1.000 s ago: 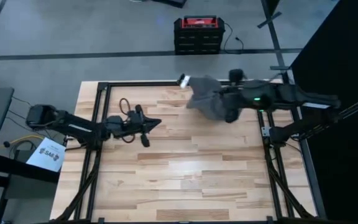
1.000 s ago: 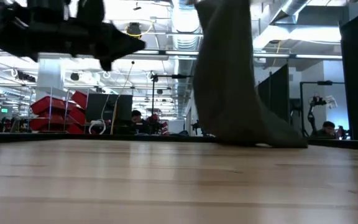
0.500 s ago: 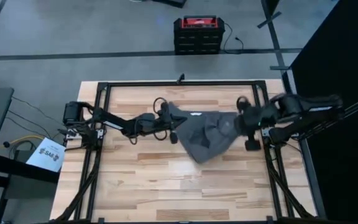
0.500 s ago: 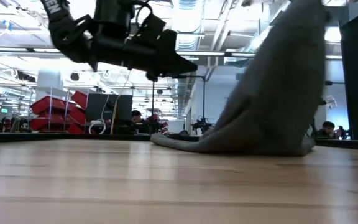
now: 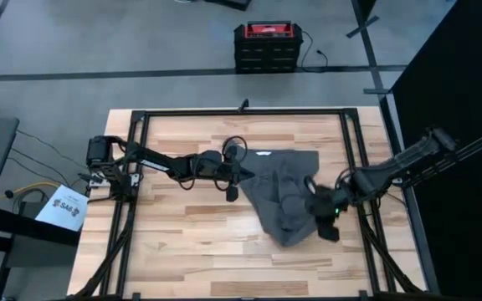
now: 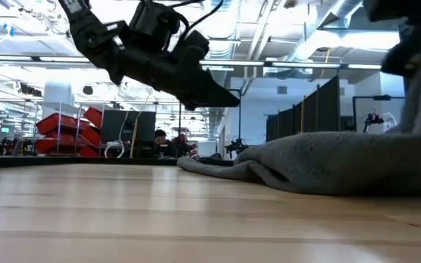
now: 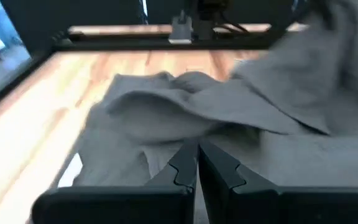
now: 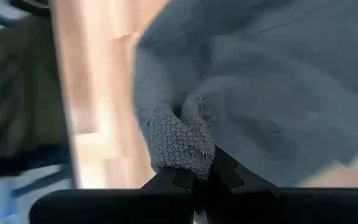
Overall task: Roll towel
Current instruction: Fold the gray towel
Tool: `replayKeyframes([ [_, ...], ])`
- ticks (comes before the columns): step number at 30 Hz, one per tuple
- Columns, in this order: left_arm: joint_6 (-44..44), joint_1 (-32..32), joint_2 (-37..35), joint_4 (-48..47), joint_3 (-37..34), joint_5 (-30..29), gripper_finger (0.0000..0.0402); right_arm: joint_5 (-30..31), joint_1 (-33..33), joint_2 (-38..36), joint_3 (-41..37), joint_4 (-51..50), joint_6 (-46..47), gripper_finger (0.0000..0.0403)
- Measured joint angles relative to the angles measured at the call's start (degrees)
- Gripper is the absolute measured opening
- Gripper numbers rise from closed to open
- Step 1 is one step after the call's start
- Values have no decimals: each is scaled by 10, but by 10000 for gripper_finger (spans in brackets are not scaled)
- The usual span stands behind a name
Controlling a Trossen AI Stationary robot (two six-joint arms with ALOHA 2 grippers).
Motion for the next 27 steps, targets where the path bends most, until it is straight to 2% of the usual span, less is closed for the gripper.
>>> replayKeyframes([
  [3,12,11,66,95,26,-25,0,-6,44,25,-16,56,72,0],
  [5,8,19,115,89,64,-26,0,-6,68,42,-20,64,115,0],
  [7,4,21,165,43,117,-23,0,-23,83,59,-20,65,137,0],
  [10,17,18,221,-56,199,-12,0,-48,86,77,-20,61,150,0],
  [16,48,13,258,-279,318,-41,0,-49,67,103,-20,57,117,0],
  [19,48,13,254,-426,360,-94,0,-49,66,106,-20,49,102,0],
  [23,29,15,251,-618,391,-193,0,-48,66,106,-20,46,94,0],
  [27,-15,20,249,-742,393,-298,0,-21,66,106,-20,42,59,0],
])
